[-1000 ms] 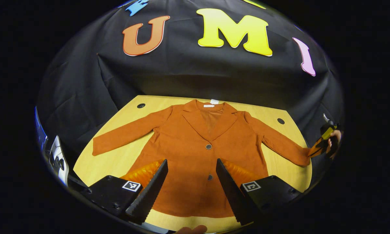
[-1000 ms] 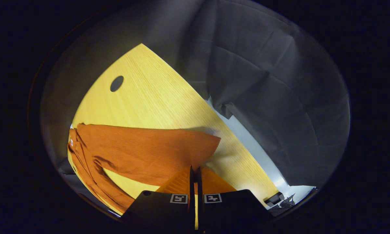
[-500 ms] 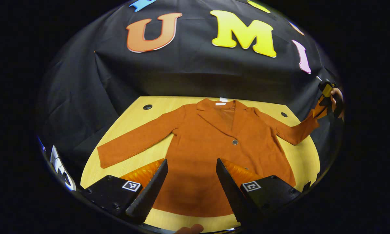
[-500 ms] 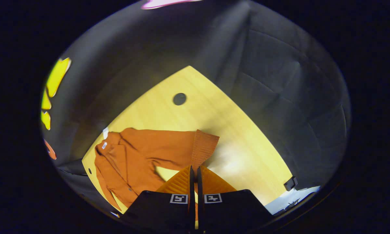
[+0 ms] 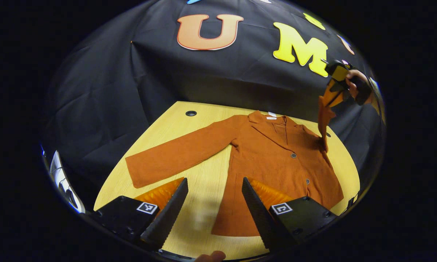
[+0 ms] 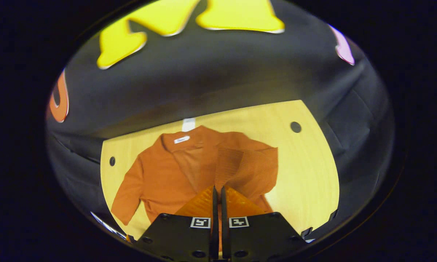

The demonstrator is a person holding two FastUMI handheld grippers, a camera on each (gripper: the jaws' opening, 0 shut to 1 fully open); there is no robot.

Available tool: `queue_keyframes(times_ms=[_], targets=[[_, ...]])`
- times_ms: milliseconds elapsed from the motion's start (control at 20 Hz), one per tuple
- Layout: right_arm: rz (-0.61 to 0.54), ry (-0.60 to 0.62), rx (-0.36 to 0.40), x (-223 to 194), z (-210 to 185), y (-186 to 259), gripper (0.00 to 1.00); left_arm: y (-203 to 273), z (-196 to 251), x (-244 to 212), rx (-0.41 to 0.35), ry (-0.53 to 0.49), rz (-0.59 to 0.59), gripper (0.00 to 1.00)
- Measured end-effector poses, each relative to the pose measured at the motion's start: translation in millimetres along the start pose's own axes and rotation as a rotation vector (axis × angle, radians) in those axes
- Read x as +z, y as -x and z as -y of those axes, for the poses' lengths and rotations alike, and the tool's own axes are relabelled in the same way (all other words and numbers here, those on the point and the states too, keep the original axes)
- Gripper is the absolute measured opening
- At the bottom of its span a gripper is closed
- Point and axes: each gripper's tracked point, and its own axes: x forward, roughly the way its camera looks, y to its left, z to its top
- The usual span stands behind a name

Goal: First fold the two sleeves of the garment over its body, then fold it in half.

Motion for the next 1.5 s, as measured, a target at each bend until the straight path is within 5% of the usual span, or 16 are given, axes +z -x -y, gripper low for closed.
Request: queue_keyframes(times_ms=[350,650,800,1200,1400,1450,1500], targets=[[-0.077,0.147,0.129,-49.7,-167.1,-40.5,0.02,21.4,-21.6,-15.5,-0.01,0.058,0.026,0.97],[-0.106,0.252,0.131,-64.3,-227.3,-91.6,0.04,47.6,-70.9,-44.6,0.1,0.112,-0.01,0.97],[-0.081,0.29,0.214,-61.7,-251.6,-105.0,0.05,64.1,-83.7,-46.7,0.105,0.123,0.005,0.97],[0.026,0.403,0.359,-30.0,-246.5,-50.9,0.34,79.8,-107.7,-38.4,0.183,0.168,0.055,0.98],[0.06,0.502,0.433,-27.2,-202.9,-12.6,0.41,70.2,-142.0,-20.0,0.257,0.195,0.047,0.97],[0.037,0.514,0.486,-33.4,-190.9,2.0,0.46,65.0,-153.2,-12.8,0.286,0.22,0.054,0.97],[0.02,0.524,0.502,-39.2,-170.5,12.2,0.67,59.2,-165.9,-5.7,0.32,0.257,0.053,0.97]])
